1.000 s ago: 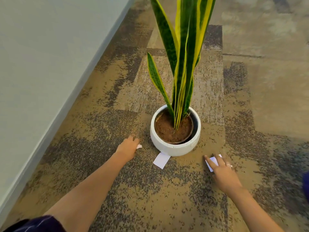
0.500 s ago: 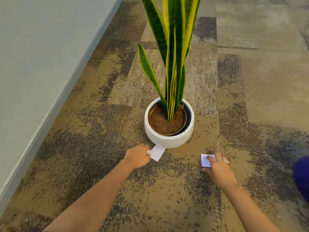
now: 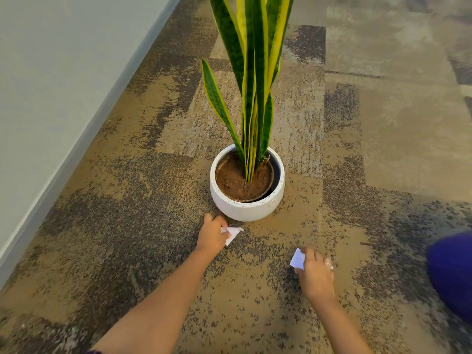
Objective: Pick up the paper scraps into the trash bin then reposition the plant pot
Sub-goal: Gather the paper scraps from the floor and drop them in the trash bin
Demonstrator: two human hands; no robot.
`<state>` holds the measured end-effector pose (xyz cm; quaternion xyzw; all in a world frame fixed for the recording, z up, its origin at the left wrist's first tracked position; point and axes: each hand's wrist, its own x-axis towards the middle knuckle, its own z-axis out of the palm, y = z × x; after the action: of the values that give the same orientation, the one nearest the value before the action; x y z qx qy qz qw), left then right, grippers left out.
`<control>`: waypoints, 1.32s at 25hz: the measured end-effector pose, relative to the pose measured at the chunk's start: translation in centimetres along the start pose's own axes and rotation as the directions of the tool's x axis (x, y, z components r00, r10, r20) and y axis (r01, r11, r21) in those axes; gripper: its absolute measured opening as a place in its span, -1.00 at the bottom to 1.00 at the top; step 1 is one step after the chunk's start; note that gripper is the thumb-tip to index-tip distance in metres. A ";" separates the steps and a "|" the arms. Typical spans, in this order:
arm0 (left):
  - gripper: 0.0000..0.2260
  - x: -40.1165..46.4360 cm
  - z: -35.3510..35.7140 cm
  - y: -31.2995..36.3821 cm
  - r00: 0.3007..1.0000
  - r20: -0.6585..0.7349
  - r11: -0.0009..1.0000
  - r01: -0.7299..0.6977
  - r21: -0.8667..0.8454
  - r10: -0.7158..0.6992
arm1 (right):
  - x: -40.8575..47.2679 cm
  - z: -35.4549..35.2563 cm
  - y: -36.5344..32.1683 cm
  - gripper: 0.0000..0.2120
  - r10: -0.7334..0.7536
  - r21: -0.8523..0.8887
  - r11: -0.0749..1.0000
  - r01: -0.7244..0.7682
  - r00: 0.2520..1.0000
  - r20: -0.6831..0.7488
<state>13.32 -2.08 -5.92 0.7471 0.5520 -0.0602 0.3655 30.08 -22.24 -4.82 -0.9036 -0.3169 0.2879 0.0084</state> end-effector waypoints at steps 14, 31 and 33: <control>-0.88 -11.2 2.9 -0.9 0.984 0.170 0.995 -0.035 -0.096 0.051 | -2.5 0.0 2.3 -0.34 -0.025 -0.070 0.997 0.036 0.988 0.150; -0.88 -22.7 2.9 15.3 0.941 0.291 0.868 -0.005 -0.496 0.172 | -14.0 -8.7 6.2 -0.68 0.106 0.889 0.428 -0.161 0.986 0.128; -0.87 -24.0 2.9 18.5 0.929 0.282 0.862 -0.069 -0.503 0.239 | -15.2 -11.5 6.7 -0.71 0.112 0.924 0.375 -0.075 0.993 0.035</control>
<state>21.08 -24.89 12.75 0.6528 0.4164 -0.0164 0.6326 30.31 -34.47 11.23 -0.7670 -0.0514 0.4004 0.4987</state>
